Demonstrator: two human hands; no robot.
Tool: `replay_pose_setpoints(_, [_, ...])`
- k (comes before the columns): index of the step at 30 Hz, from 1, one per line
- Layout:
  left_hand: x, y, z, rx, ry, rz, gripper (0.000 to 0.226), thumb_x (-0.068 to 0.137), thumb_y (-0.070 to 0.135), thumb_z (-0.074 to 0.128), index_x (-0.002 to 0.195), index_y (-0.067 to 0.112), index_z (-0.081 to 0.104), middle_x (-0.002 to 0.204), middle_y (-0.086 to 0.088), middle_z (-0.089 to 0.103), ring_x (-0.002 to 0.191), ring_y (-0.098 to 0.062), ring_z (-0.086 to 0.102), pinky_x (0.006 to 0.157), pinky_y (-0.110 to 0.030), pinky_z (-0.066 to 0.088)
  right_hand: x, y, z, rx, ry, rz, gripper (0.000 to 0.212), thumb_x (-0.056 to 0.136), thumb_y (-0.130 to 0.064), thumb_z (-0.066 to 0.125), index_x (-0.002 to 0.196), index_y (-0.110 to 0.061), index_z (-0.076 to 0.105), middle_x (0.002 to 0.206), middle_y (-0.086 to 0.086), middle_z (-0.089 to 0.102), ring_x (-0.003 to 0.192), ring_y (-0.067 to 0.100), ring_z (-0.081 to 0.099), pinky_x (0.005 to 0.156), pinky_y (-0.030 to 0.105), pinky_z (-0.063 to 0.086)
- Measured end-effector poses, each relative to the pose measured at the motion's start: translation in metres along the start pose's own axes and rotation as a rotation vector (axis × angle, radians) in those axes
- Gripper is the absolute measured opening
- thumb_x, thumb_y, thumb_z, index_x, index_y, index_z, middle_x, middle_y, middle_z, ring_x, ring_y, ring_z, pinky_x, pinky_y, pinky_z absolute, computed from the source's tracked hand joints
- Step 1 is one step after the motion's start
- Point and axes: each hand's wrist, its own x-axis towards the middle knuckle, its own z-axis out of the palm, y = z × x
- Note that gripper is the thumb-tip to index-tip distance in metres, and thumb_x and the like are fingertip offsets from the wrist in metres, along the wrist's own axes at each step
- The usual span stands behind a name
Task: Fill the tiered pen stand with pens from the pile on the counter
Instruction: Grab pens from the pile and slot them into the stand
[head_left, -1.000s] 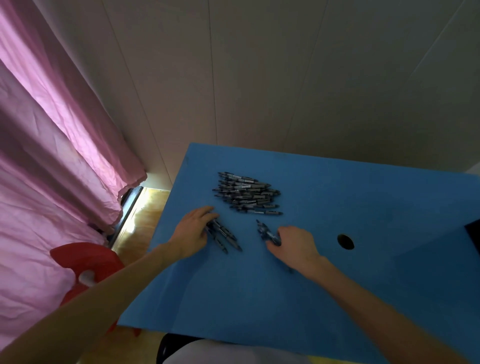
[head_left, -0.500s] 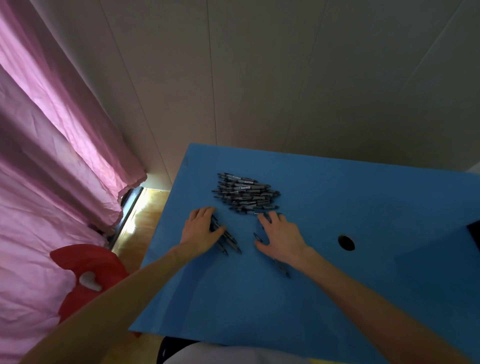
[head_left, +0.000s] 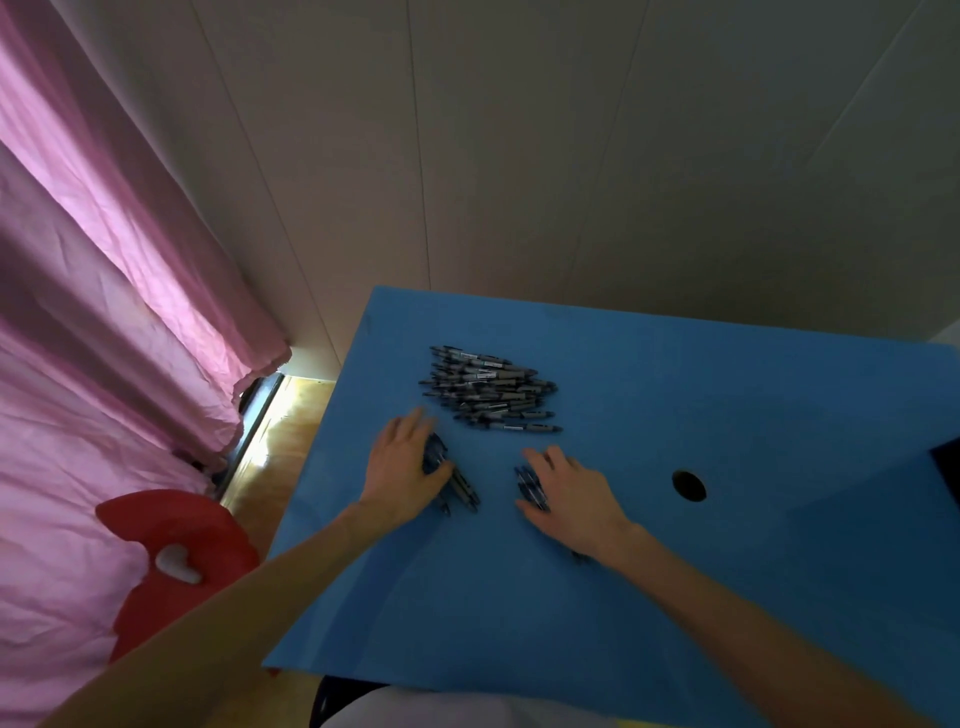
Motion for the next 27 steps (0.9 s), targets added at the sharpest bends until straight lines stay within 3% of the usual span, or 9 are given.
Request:
replay_pose_setpoints(2, [-0.004,0.004,-0.012,-0.078,0.117,-0.188,0.071,0.095,0.048,0.062,0.152,0.013,0.037,0.156,-0.006,0.037,0.139,-0.031,0.040,0.110,-0.047,0.041,-0.006,0.001,-0.003,0.018,-0.001,0.106,0.074,0.091,-0.067,0.053,0.142,-0.018,0.033,0.125,0.001,0.045,0.096,0.018,0.057,0.068,0.029,0.051])
replay_pose_setpoints(3, [-0.005,0.004,-0.018,-0.075,0.094,-0.267,0.074,0.095,0.054,0.060,0.149,0.011,0.035,0.148,-0.008,0.043,0.130,-0.031,0.049,0.101,-0.046,0.047,-0.007,0.002,-0.006,0.011,-0.008,0.159,0.074,0.088,-0.071,0.053,0.136,-0.017,0.036,0.121,0.000,0.047,0.092,0.016,0.056,0.066,0.028,0.049])
replay_pose_setpoints(6, [-0.006,0.005,-0.030,0.084,-0.170,-0.375,0.080,0.092,0.072,0.048,0.138,0.009,0.033,0.100,-0.007,0.065,0.084,-0.024,0.065,0.068,-0.037,0.052,-0.009,0.003,-0.007,-0.014,-0.047,0.249,0.069,0.085,-0.078,0.050,0.117,-0.017,0.045,0.106,-0.001,0.054,0.082,0.014,0.058,0.062,0.029,0.047])
replay_pose_setpoints(8, [0.002,0.007,-0.033,0.156,-0.245,-0.377,0.082,0.090,0.077,0.044,0.132,0.007,0.035,0.080,-0.004,0.062,0.070,-0.020,0.062,0.060,-0.035,0.050,-0.005,0.001,-0.009,-0.013,-0.056,0.263,0.069,0.084,-0.080,0.051,0.112,-0.017,0.047,0.096,-0.004,0.056,0.078,0.013,0.058,0.058,0.028,0.046])
replay_pose_setpoints(12, [0.021,0.027,-0.032,0.257,-0.289,-0.346,0.088,0.084,0.086,0.043,0.124,0.008,0.041,0.082,-0.001,0.061,0.080,-0.022,0.064,0.069,-0.036,0.052,0.000,-0.003,-0.012,0.006,-0.093,0.275,0.070,0.084,-0.078,0.055,0.112,-0.015,0.046,0.095,-0.002,0.058,0.075,0.014,0.054,0.052,0.028,0.039])
replay_pose_setpoints(15, [0.028,0.046,-0.024,0.346,-0.279,-0.254,0.088,0.083,0.084,0.049,0.127,0.008,0.041,0.089,0.001,0.062,0.084,-0.023,0.066,0.067,-0.034,0.049,0.002,-0.002,-0.013,0.080,-0.115,0.285,0.063,0.085,-0.074,0.058,0.105,-0.015,0.050,0.100,0.001,0.059,0.080,0.015,0.054,0.060,0.030,0.044])
replay_pose_setpoints(19, [0.027,0.061,0.001,0.383,-0.249,-0.138,0.094,0.095,0.060,0.055,0.156,0.003,0.012,0.120,-0.012,0.061,0.096,-0.030,0.067,0.063,-0.036,0.045,0.003,0.000,-0.014,0.130,-0.154,0.269,0.055,0.090,-0.065,0.058,0.107,-0.013,0.054,0.105,0.005,0.057,0.091,0.021,0.060,0.069,0.032,0.047])
replay_pose_setpoints(23, [0.021,0.065,0.012,0.240,-0.230,-0.233,0.066,0.096,0.041,0.062,0.138,0.003,0.029,0.122,-0.015,0.058,0.097,-0.038,0.066,0.065,-0.039,0.045,0.002,0.001,-0.010,0.018,-0.142,0.214,0.035,0.102,-0.041,0.045,0.112,-0.009,0.056,0.114,0.010,0.057,0.078,0.020,0.051,0.059,0.030,0.036])
replay_pose_setpoints(27, [0.011,0.069,0.014,0.230,-0.223,-0.229,0.037,0.099,0.026,0.057,0.121,0.004,0.038,0.115,-0.015,0.058,0.092,-0.039,0.064,0.064,-0.039,0.041,-0.001,0.006,-0.006,-0.001,-0.133,0.158,0.033,0.104,-0.036,0.042,0.116,-0.008,0.056,0.113,0.009,0.056,0.076,0.022,0.052,0.057,0.031,0.034])
